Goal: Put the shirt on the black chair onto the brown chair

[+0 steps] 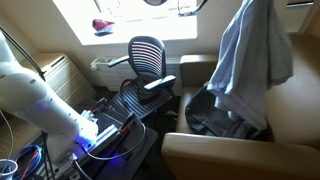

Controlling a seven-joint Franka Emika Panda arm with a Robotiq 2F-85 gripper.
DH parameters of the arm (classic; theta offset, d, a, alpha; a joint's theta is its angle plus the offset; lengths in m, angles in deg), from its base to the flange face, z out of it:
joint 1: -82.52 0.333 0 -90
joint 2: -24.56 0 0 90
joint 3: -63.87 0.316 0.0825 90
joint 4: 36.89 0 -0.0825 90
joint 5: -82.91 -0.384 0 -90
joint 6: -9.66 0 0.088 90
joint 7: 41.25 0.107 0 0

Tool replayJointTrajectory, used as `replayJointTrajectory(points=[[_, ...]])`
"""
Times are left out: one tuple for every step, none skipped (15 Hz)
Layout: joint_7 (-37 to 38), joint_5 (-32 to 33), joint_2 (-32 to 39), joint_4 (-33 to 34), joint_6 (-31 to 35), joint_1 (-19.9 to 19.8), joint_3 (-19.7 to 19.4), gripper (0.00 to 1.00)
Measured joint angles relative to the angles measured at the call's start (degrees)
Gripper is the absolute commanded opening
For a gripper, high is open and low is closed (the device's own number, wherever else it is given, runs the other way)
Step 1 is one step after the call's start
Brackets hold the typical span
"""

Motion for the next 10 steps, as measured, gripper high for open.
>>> replayJointTrajectory(points=[[-0.3, -0.3, -0.2, 1.8, -0.8, 1.4, -1.3, 0.08], [-0.3, -0.3, -0.3, 1.7, -0.9, 1.3, -1.0, 0.16], [-0.3, -0.3, -0.1, 1.0, -0.9, 1.1, -0.9, 0.23], [-0.2, -0.2, 0.1, 0.5, -0.8, 1.0, -0.9, 0.51], [-0.2, -0.2, 0.3, 0.2, -0.8, 0.8, -0.9, 0.51], [-0.2, -0.2, 0.3, 0.2, -0.8, 0.9, -0.9, 0.54], [-0.2, -0.1, 0.3, 0.1, -2.1, 0.9, -0.9, 0.6], [0.1, -0.1, 0.0, -0.3, -4.6, 0.9, -0.7, 0.66], [0.4, -0.1, -0.3, -1.0, -7.3, 0.8, -0.4, 0.74], [0.6, -0.1, -0.4, -1.9, -9.8, 0.7, -0.1, 0.81]])
